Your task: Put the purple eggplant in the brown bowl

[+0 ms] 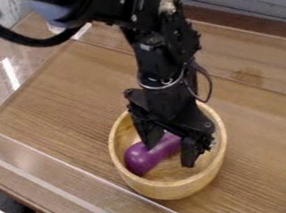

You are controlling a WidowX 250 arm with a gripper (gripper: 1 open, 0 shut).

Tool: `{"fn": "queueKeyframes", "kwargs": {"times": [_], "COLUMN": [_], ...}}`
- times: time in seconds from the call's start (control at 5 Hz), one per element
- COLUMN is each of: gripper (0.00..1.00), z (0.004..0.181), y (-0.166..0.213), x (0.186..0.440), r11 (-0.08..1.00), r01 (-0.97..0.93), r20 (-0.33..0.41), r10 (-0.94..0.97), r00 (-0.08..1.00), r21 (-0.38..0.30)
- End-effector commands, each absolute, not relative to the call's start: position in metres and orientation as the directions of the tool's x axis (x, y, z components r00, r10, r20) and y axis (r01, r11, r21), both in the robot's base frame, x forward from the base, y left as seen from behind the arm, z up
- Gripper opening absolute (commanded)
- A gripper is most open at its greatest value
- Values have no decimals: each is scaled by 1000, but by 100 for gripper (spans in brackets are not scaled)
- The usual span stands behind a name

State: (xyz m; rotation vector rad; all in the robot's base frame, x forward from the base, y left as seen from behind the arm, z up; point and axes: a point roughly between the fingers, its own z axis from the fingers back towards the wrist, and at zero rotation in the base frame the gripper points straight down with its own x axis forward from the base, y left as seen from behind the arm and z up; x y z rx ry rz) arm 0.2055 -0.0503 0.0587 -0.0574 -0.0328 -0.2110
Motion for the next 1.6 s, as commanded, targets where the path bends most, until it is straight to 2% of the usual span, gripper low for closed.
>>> {"fn": "queueKeyframes", "kwargs": {"times": [0.0,0.2,0.4,0.6,0.8,1.4], "gripper": [100,100,0,100,0,0], "z": [61,58,57,57,55,54], "y": [-47,-46,-44,-44,-44,-51], "x": [210,211,210,208,209,209], "r11": [977,977,977,978,979,982], "r01": [210,208,207,206,201,178], "r20": [58,56,53,48,47,44], "r10": [-207,-206,-204,-204,-199,-176], "r00": [977,977,977,978,979,983], "r21": [-45,-44,-42,-40,-39,-56]}}
